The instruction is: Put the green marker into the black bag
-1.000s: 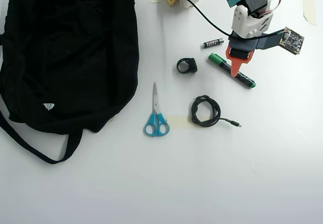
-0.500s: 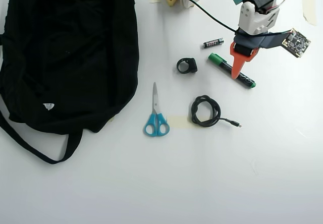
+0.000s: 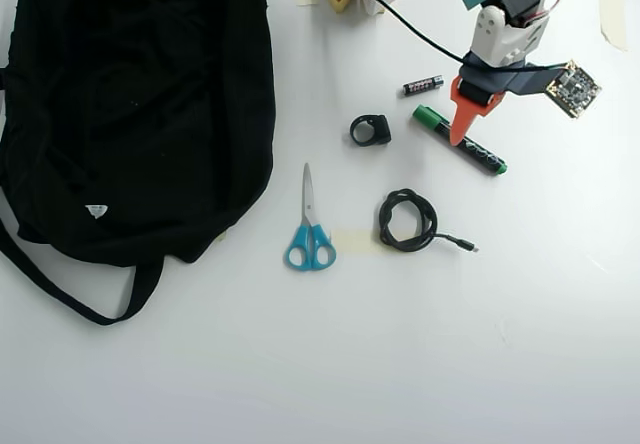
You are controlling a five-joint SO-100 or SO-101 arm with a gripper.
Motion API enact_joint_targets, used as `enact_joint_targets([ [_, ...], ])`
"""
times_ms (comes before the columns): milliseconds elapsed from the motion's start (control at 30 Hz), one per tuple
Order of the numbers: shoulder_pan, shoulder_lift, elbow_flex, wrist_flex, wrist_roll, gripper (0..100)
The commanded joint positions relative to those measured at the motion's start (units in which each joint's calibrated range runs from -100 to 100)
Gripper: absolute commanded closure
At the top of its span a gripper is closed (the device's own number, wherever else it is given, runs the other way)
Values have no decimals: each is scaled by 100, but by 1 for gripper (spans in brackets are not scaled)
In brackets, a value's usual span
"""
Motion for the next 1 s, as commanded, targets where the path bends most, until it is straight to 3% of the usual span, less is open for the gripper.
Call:
enact_joint_targets([
  [0,154,-29,-8,-83,24,72],
  [967,176,909,-26,-1013,-8,72],
])
